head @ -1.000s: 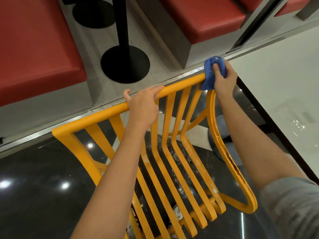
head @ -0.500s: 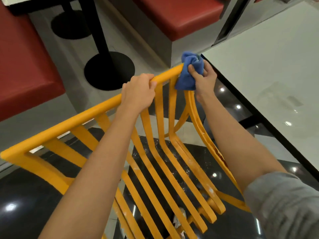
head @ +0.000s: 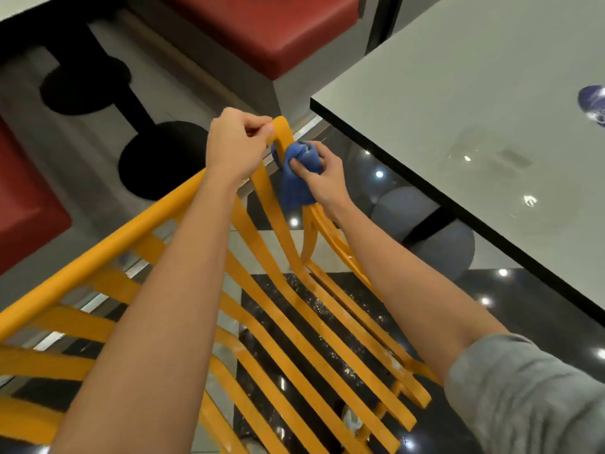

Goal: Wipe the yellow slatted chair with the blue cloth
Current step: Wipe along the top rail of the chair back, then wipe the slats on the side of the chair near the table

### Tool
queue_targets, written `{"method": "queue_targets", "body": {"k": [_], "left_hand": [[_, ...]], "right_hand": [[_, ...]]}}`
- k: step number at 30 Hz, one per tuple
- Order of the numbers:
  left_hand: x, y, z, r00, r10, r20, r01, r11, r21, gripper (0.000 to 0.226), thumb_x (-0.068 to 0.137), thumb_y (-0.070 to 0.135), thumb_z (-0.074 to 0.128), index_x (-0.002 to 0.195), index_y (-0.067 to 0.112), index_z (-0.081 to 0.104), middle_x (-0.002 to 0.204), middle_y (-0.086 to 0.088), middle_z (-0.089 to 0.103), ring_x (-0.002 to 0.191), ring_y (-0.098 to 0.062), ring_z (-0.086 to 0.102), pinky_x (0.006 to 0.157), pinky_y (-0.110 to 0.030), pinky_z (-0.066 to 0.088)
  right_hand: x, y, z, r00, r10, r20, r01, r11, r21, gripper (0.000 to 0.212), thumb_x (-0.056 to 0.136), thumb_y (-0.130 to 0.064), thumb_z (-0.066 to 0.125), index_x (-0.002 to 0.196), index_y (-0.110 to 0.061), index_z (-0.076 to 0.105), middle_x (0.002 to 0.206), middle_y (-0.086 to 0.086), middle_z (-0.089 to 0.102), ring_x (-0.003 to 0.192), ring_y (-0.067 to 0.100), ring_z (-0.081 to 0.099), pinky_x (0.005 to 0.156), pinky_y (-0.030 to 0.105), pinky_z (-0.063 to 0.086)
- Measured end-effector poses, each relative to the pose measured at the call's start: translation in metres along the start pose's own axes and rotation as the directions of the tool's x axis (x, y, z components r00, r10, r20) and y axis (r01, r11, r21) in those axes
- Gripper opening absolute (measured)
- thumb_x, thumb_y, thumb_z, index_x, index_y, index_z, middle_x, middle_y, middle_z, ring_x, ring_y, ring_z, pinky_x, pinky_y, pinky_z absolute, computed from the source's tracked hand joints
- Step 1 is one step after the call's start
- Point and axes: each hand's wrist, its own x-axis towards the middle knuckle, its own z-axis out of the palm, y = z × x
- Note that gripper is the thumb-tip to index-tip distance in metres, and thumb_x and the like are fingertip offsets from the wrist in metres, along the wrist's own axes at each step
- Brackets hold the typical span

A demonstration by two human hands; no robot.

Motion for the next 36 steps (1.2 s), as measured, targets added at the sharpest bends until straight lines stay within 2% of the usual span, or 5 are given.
{"method": "queue_targets", "body": {"k": [15, 21, 27, 31, 36], "left_hand": [[-0.003, -0.003, -0.01, 0.998, 0.018, 0.06, -0.014, 0.997, -0.074, 0.028, 0.094, 0.027, 0.063, 0.119, 0.017, 0.071, 0.101, 0.0, 0.074, 0.092, -0.006, 0.07, 0.09, -0.026, 0.055], [-0.007, -0.003, -0.007, 0.997, 0.067, 0.033, -0.065, 0.996, -0.065, 0.026, 0.094, 0.029, 0.062, 0.116, 0.019, 0.072, 0.101, 0.008, 0.072, 0.095, -0.002, 0.068, 0.089, -0.027, 0.056], [-0.008, -0.002, -0.006, 0.999, 0.034, -0.004, -0.034, 0.999, 0.021, 0.031, 0.095, 0.034, 0.062, 0.122, 0.021, 0.069, 0.113, 0.009, 0.069, 0.105, -0.002, 0.06, 0.086, -0.011, 0.046], [-0.009, 0.0, -0.005, 0.999, 0.016, -0.048, -0.016, 1.0, 0.008, 0.032, 0.094, 0.033, 0.063, 0.123, 0.023, 0.069, 0.122, 0.008, 0.068, 0.116, -0.005, 0.057, 0.105, -0.034, 0.046], [-0.008, -0.005, -0.01, 0.998, 0.005, -0.062, -0.009, 0.997, -0.075, 0.048, 0.093, 0.027, 0.062, 0.14, 0.028, 0.052, 0.138, 0.011, 0.057, 0.131, -0.004, 0.047, 0.112, -0.027, 0.037]], "right_hand": [[-0.023, 0.029, -0.017, 0.996, 0.084, 0.017, -0.085, 0.995, 0.05, 0.024, 0.089, -0.013, 0.068, 0.11, -0.004, 0.063, 0.104, 0.013, 0.068, 0.1, 0.021, 0.065, 0.083, 0.027, 0.055], [0.015, -0.033, 0.015, 0.996, -0.077, -0.049, 0.082, 0.989, 0.119, 0.021, 0.09, -0.013, 0.068, 0.109, -0.004, 0.063, 0.095, 0.005, 0.069, 0.093, 0.015, 0.068, 0.079, 0.019, 0.056], [-0.033, 0.038, -0.022, 0.999, 0.01, 0.044, -0.007, 0.998, -0.069, 0.033, 0.089, -0.026, 0.065, 0.112, -0.002, 0.063, 0.103, 0.011, 0.069, 0.1, 0.023, 0.066, 0.09, 0.038, 0.056], [-0.048, 0.053, -0.035, 0.997, 0.079, 0.027, -0.074, 0.986, -0.147, 0.022, 0.09, -0.015, 0.066, 0.112, -0.009, 0.065, 0.103, 0.004, 0.07, 0.099, 0.014, 0.065, 0.086, 0.027, 0.053], [-0.008, -0.013, 0.0, 0.995, -0.094, -0.04, 0.091, 0.993, -0.081, 0.01, 0.092, -0.013, 0.064, 0.101, -0.008, 0.065, 0.087, -0.004, 0.068, 0.088, 0.003, 0.064, 0.081, 0.014, 0.052]]}}
